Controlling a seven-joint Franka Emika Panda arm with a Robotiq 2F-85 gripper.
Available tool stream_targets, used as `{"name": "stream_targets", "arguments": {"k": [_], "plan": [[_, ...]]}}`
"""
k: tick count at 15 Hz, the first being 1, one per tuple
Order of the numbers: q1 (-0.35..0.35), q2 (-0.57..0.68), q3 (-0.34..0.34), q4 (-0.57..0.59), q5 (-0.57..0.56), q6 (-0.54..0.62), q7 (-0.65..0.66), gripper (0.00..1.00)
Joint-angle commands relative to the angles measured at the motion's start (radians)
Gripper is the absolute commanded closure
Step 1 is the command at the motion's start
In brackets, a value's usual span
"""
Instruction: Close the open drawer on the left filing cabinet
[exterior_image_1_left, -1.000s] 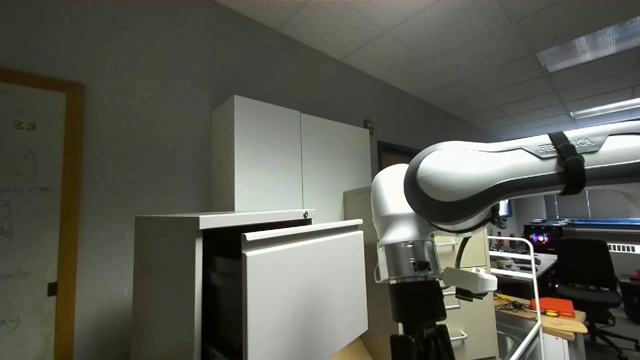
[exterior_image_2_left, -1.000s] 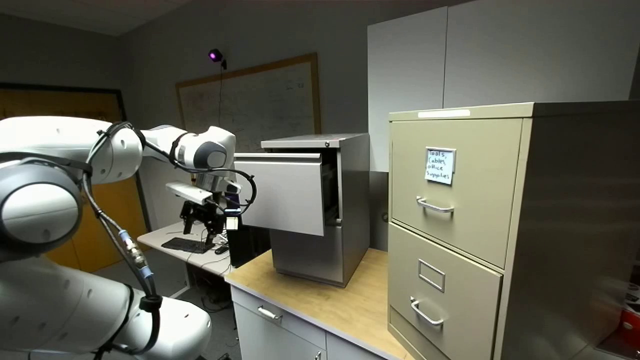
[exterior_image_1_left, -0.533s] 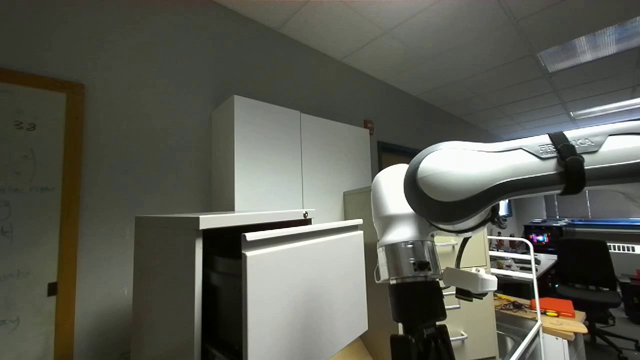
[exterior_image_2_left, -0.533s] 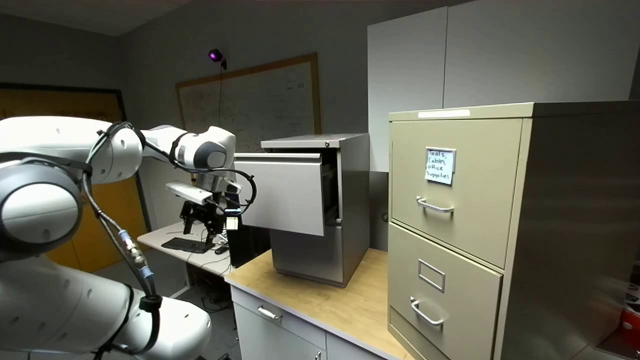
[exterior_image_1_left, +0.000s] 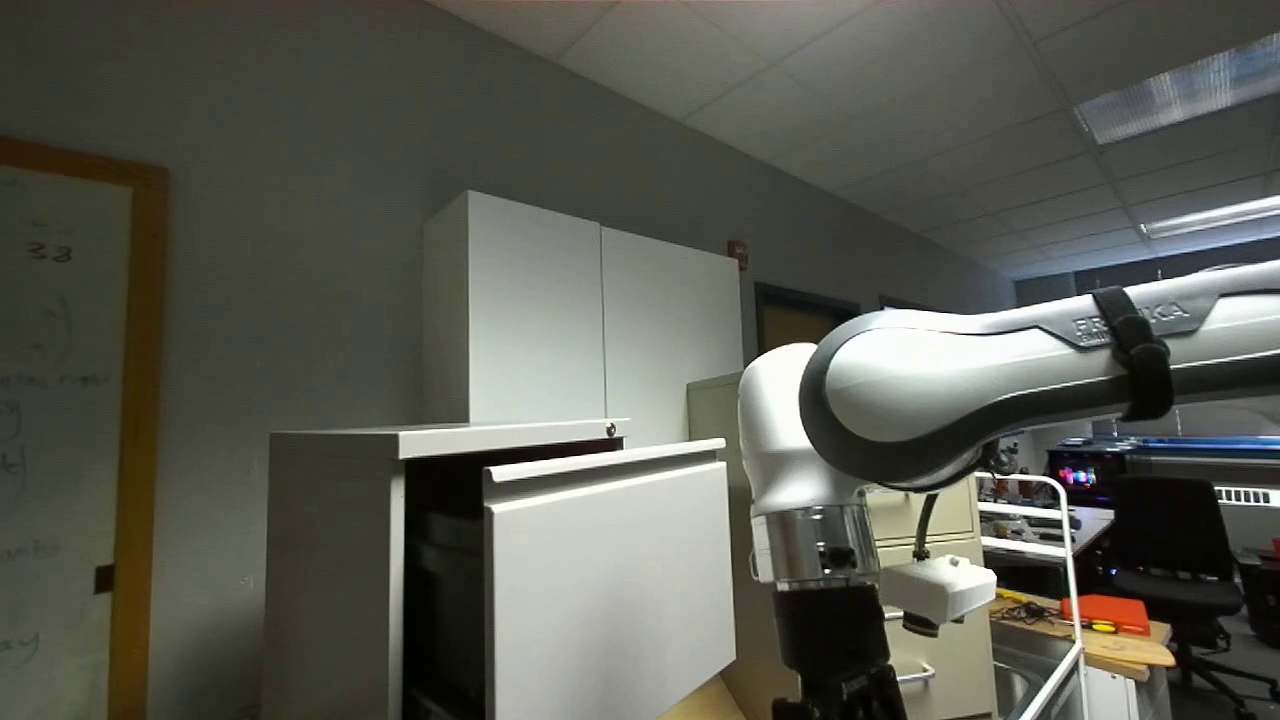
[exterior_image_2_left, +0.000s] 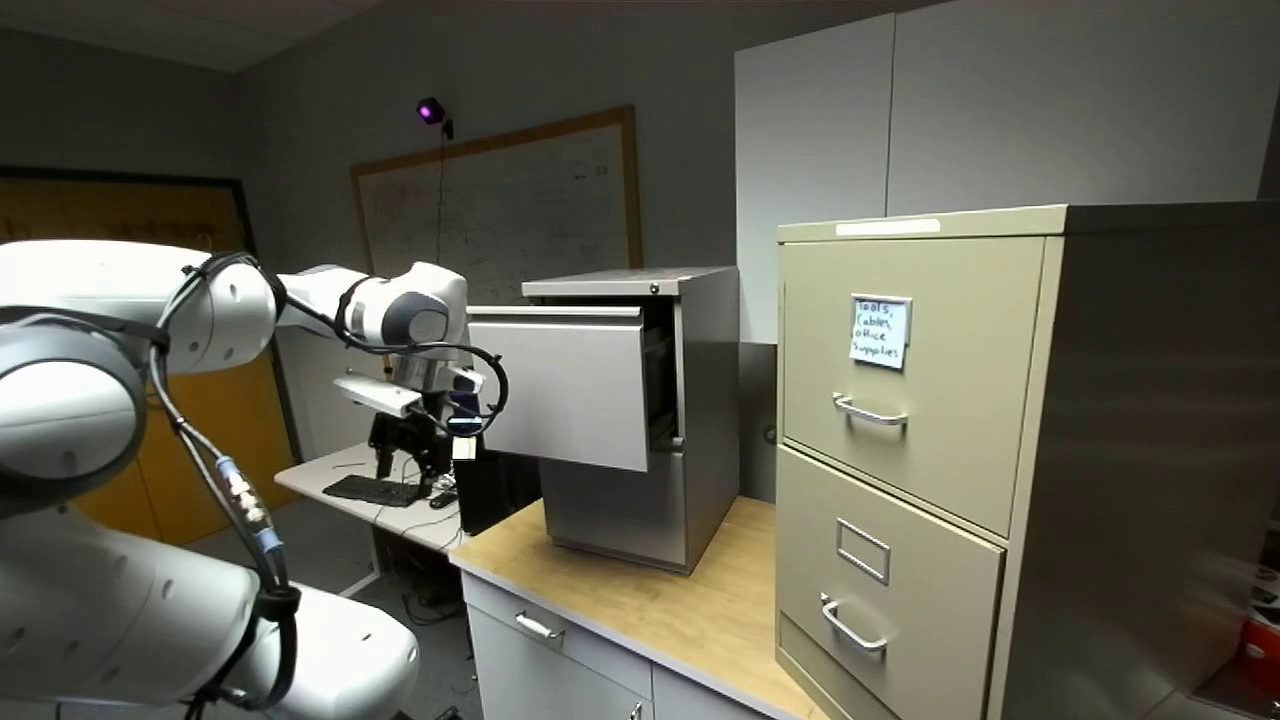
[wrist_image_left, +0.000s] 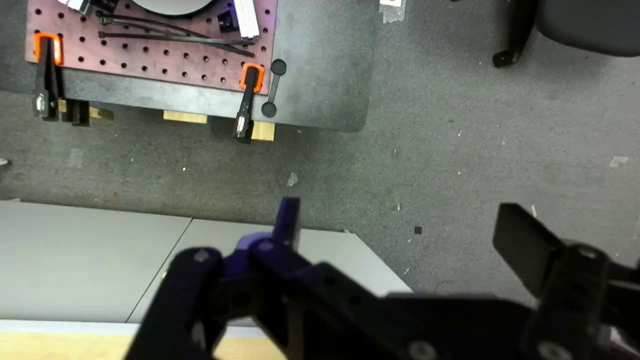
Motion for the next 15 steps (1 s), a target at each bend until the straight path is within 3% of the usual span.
{"name": "stream_targets", "arguments": {"k": [1,5,6,8,15], "plan": [[-0.036,-0.001,0.083,0.022,-0.069,0.125,0.07,0.0],[-0.058,0.03,0.141,0.062,-0.201,0.312,0.12,0.0],[-0.064,0.036,0.15,0.071,-0.242,0.357,0.128,0.25],[-0.077,0.039,0.167,0.079,-0.319,0.455,0.149,0.31],[-0.174,0.015,0.25,0.065,-0.57,0.797,0.295,0.87]]}}
